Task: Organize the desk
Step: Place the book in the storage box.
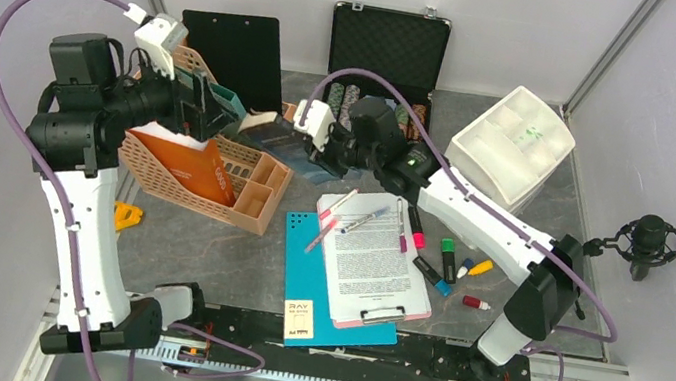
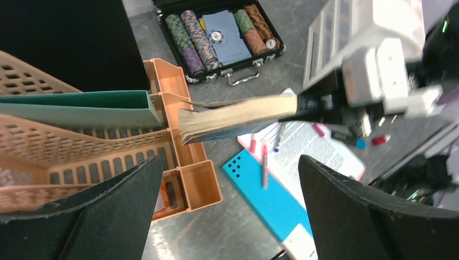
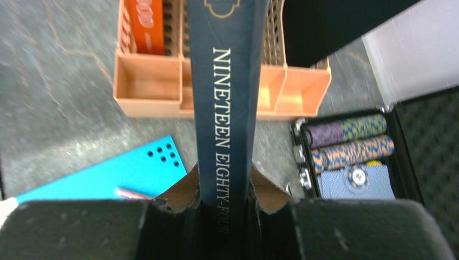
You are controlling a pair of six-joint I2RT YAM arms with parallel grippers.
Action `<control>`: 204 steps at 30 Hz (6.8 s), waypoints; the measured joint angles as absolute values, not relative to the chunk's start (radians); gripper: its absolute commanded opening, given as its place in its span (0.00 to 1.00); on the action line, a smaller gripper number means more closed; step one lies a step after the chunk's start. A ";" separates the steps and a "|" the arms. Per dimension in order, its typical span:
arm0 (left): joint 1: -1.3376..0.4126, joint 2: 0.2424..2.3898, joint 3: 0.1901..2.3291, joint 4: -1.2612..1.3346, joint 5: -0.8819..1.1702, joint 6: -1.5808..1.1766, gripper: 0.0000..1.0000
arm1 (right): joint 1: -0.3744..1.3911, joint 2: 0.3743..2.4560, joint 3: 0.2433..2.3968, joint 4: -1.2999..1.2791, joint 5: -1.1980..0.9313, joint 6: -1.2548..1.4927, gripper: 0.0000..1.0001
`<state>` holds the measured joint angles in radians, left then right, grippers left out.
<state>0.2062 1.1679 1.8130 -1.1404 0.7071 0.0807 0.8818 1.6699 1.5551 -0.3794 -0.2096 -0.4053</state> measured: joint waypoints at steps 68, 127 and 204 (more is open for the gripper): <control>-0.193 1.547 2.117 -1.610 0.545 1.458 0.02 | 0.810 1.489 1.306 -0.204 -0.513 -0.363 0.70; 0.116 1.703 1.835 -1.462 0.232 1.759 0.02 | 0.685 1.460 1.109 -0.151 -0.543 -0.390 0.68; -0.058 1.094 1.426 -0.942 0.382 0.736 1.00 | 0.667 1.327 0.973 -0.247 -0.337 -0.445 0.98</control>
<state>-0.0578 1.0943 1.4261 -0.9417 0.3824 0.7361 0.6666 1.3266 0.9726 -0.2474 -0.3370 -0.4454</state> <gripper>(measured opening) 0.995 0.979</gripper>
